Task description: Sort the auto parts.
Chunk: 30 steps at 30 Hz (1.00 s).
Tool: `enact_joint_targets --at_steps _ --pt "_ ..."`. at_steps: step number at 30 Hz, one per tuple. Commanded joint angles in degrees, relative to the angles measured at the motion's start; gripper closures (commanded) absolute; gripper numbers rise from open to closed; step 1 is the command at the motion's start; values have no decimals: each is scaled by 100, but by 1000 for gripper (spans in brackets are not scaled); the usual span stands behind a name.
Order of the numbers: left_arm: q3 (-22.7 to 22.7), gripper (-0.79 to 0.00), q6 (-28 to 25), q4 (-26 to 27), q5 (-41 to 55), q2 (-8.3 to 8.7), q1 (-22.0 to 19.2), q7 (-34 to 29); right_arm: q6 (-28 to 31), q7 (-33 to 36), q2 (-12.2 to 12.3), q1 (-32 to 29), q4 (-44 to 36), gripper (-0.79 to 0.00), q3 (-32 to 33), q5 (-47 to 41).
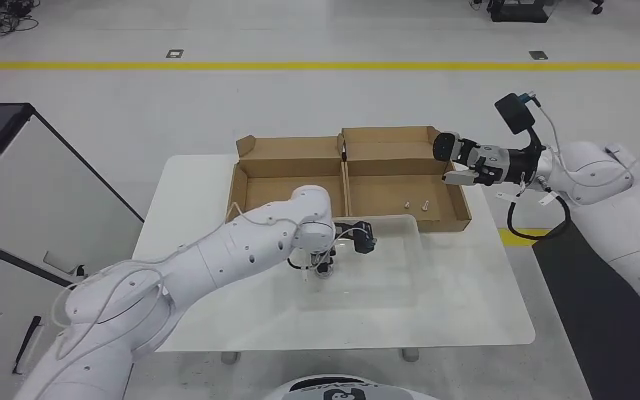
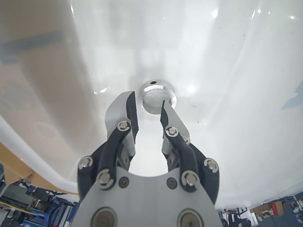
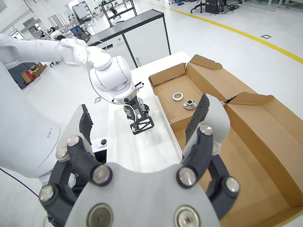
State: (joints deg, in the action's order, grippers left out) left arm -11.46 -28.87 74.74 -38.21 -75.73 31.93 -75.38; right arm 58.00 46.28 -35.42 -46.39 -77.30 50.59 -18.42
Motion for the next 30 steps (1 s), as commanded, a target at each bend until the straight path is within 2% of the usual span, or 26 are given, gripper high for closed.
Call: enact_joint_targets --at_steps 1,8,14,22,26,28,30 --pt "13 -286 -2 -58 -46 -27 5 0 0 0 0 0 0 -785 0 0" --pt "52 -249 -7 -227 -138 -114 22 4 0 0 0 0 0 -785 0 0" --pt "50 -249 -26 -339 -194 -176 43 24 0 0 0 0 0 -785 0 0" --pt "43 -194 -42 -452 -268 -257 79 39 0 0 0 0 0 -785 0 0" --pt "59 -148 -36 -497 -325 -294 94 33 0 0 0 0 0 -785 0 0" --pt "77 -92 -31 -530 -362 -312 102 28 0 0 0 0 0 -785 0 0" --pt "96 0 -22 -552 -406 -332 106 19 0 0 0 0 0 -785 0 0"
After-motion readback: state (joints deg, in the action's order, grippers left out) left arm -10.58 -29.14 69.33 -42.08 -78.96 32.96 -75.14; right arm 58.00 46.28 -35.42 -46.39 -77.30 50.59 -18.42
